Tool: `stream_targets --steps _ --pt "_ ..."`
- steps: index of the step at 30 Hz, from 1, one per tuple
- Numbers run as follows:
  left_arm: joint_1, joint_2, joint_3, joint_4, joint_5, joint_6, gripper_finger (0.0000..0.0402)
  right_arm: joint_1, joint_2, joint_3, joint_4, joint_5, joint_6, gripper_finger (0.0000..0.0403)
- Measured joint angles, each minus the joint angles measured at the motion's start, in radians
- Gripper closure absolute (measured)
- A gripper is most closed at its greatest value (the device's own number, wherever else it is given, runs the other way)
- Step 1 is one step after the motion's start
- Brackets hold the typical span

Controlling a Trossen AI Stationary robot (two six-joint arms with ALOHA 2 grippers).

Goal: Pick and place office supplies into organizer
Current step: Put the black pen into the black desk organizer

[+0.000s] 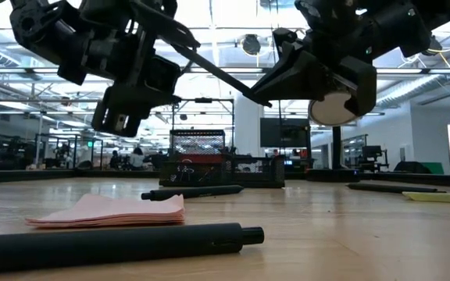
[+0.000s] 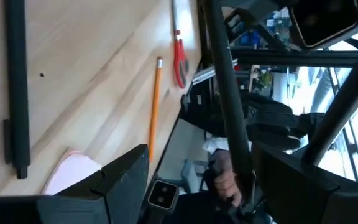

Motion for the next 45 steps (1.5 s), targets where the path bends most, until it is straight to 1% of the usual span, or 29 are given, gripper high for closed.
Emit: stream_targets --steps 2,5,13,15,17,25,28,30,34,45 --pt "-0.002 0.018 0.001 0.045 0.0 -0.005 0.0117 0.005 0.0 0.0 -0.01 0.0 -0.003 0.0378" --pt "-0.003 0.021 0.001 0.066 -0.001 -0.014 0.0117 0.01 0.0 0.0 -0.013 0.001 -0.004 0.0376" --pt "0.007 0.021 0.001 0.066 -0.007 -0.018 0.0118 0.01 0.0 0.0 -0.007 0.0 -0.01 0.0377" --pt "0.011 0.021 0.001 0.067 -0.018 -0.017 0.0127 0.01 0.0 0.0 -0.002 0.0 -0.009 0.0377" --pt "0.017 0.021 0.001 0.069 -0.02 -0.006 0.0147 0.01 0.0 0.0 0.002 -0.001 -0.01 0.0375" --pt "0.019 0.021 0.001 0.08 -0.049 0.025 0.0266 0.01 0.0 0.0 0.013 -0.001 -0.006 0.0377" --pt "0.019 0.021 0.001 0.086 -0.057 0.026 0.0295 0.01 0.0 0.0 0.013 -0.002 -0.006 0.0376" --pt "0.019 0.021 0.001 0.086 -0.057 0.025 0.0306 0.01 0.0 0.0 0.012 -0.003 -0.002 0.0376" --pt "0.019 0.021 0.001 0.088 -0.067 0.019 0.0303 0.011 0.0 0.0 0.004 -0.002 -0.001 0.0377" --pt "0.012 0.021 0.001 0.088 -0.084 -0.01 0.0268 0.01 0.008 -0.001 -0.007 -0.003 0.002 0.0378"
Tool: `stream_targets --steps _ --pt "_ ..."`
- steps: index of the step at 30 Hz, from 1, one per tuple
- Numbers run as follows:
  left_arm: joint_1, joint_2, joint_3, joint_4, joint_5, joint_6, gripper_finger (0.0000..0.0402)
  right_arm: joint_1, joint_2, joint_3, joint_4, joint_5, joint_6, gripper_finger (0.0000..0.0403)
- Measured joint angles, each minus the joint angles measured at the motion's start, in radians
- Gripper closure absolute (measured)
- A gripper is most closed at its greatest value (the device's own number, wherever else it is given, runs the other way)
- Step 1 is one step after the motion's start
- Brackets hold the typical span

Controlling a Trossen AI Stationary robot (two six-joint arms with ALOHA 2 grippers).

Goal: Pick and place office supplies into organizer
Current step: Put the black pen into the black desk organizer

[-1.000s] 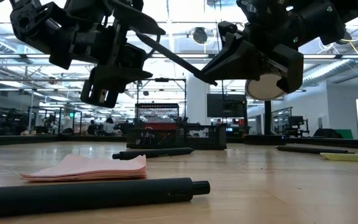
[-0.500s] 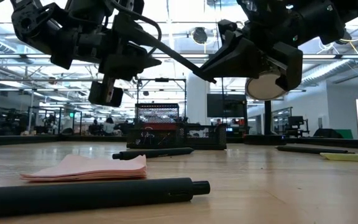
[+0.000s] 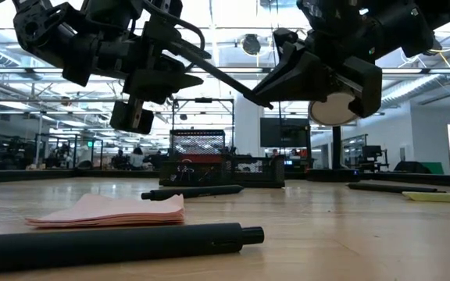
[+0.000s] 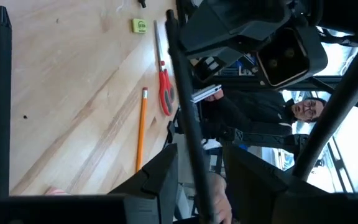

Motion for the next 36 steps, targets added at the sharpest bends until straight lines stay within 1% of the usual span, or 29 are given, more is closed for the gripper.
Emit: stream_targets --steps 7,12,16,21,26,33,36 --pt "-0.018 0.0 0.008 -0.002 -0.017 0.003 0.0265 -0.015 0.007 -0.001 0.027 -0.003 -0.005 0.0375" --pt "-0.027 0.0 0.035 -0.025 -0.027 0.04 0.0265 -0.028 0.007 0.0 0.035 -0.026 0.001 0.0378" --pt "-0.025 0.0 0.039 -0.032 -0.027 0.057 0.0274 -0.028 0.007 0.0 0.036 -0.026 0.013 0.0375" --pt "-0.025 0.0 0.039 -0.079 -0.026 0.057 0.0288 -0.028 0.007 0.0 0.035 -0.027 0.022 0.0378" --pt "-0.025 0.0 0.039 -0.074 -0.021 0.083 0.0312 -0.028 0.008 0.0 0.038 -0.027 0.018 0.0376" --pt "-0.025 0.0 0.037 -0.092 -0.012 0.135 0.0366 -0.028 0.008 0.0 0.063 -0.027 0.014 0.0379" --pt "-0.024 0.001 0.036 -0.094 -0.011 0.189 0.038 -0.028 0.007 0.0 0.068 -0.026 0.014 0.0377"
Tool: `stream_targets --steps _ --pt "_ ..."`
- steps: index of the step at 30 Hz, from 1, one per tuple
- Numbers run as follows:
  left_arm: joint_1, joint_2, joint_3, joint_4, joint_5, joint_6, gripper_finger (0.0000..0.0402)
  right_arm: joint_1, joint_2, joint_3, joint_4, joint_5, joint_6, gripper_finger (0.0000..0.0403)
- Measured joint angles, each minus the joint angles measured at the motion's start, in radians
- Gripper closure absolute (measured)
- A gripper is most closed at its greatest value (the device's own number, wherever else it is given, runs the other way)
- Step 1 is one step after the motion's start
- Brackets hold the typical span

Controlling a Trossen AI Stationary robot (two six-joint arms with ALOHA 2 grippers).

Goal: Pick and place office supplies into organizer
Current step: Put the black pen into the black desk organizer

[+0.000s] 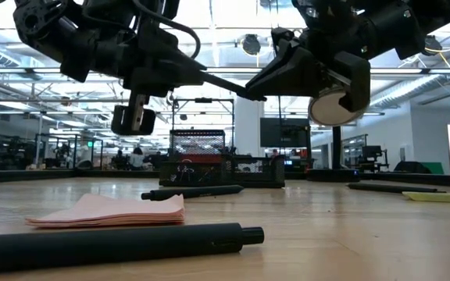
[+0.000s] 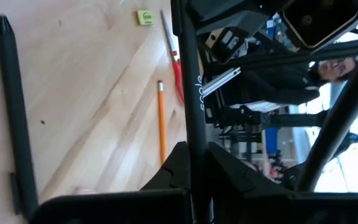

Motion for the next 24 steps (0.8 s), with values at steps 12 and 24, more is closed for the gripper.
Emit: stream_targets --steps 12,24 --pt "0.002 0.001 0.002 -0.039 -0.031 0.197 0.0383 0.0 -0.009 0.001 -0.013 0.011 -0.014 0.0345" --pt "0.014 -0.002 0.005 -0.043 -0.065 0.307 0.0383 0.026 -0.14 0.001 -0.006 0.031 0.014 0.0306"
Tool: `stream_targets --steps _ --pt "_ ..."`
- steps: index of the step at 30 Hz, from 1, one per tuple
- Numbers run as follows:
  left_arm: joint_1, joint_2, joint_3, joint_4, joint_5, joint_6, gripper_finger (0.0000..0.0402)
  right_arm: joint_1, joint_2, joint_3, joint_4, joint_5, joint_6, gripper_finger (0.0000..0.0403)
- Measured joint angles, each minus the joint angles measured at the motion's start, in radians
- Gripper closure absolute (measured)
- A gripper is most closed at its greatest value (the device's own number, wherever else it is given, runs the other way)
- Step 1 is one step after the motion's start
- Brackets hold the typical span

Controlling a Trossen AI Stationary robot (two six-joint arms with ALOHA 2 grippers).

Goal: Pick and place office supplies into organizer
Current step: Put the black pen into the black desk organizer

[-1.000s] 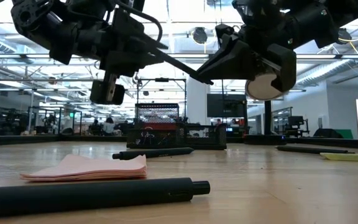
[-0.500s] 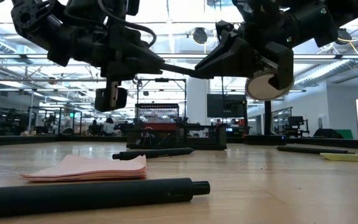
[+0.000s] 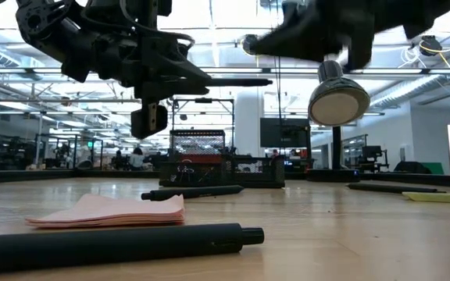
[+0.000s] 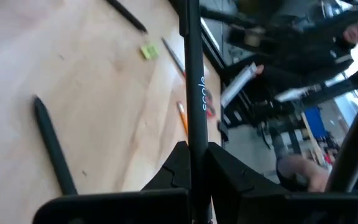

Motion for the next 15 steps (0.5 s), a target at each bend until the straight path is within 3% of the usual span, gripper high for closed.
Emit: stream_targets --steps 4,8,12,15 --pt "-0.003 0.0 0.0 0.027 -0.056 0.036 0.0379 0.009 -0.074 -0.001 -0.002 -0.003 0.101 0.0298" --pt "-0.005 0.0 -0.001 0.025 -0.118 0.17 0.0378 0.007 -0.14 0.0 0.009 -0.028 0.319 0.0293" --pt "-0.005 0.0 -0.001 0.019 -0.229 0.315 0.0384 -0.002 -0.152 -0.013 0.066 -0.104 0.494 0.0291" --pt "-0.005 0.0 -0.002 0.019 -0.321 0.413 0.0378 -0.002 -0.154 -0.053 0.142 -0.105 0.559 0.0293"
